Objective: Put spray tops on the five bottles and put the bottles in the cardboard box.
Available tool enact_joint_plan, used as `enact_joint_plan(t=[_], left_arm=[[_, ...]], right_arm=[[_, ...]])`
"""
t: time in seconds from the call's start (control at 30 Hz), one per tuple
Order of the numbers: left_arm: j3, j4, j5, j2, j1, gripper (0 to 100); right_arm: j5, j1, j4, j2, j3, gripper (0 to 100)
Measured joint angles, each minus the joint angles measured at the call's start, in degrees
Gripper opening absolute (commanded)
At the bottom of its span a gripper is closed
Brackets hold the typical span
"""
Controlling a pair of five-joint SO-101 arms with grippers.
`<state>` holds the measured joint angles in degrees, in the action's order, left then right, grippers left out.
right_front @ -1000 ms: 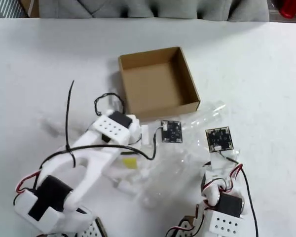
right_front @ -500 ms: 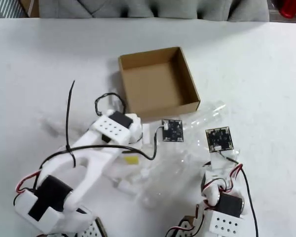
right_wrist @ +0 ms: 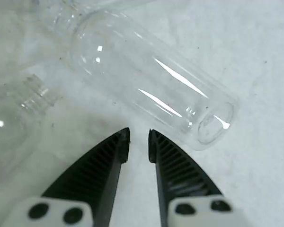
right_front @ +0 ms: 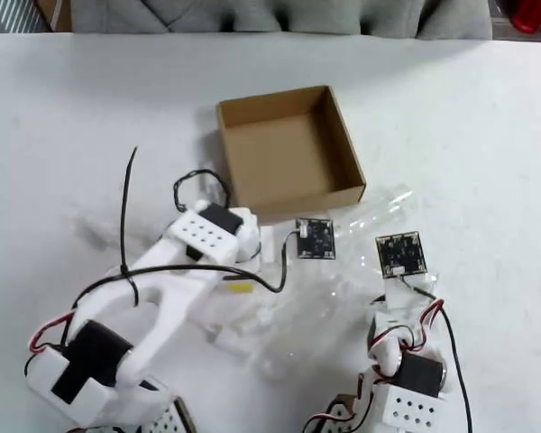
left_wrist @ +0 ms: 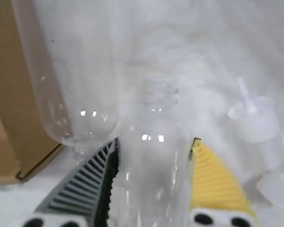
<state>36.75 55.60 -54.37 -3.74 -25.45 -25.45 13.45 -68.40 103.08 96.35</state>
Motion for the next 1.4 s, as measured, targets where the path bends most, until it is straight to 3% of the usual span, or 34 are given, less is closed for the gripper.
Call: enact_joint_plan(t=[0.33,0.63,1.03,1.17,1.4], left_arm=[[-0.26,2.64,0.35,-0.53,0.00,4],[-0.26,8.88,9.93,-14.07,0.00,4],[-0.26,23.91,19.96,-35.43,0.70,4],[-0.26,26.02,24.88,-43.87,6.51,4],[6.77,22.24,31.38,-50.73,24.18,4]], right_arm=[[0.00,0.00,0.00,0.00,0.00,4.1],[0.00,0.00,0.00,0.00,0.00,4.1],[0.00,0.00,0.00,0.00,0.00,4.1],[0.00,0.00,0.00,0.00,0.00,4.1],[0.00,0.00,0.00,0.00,0.00,4.1]])
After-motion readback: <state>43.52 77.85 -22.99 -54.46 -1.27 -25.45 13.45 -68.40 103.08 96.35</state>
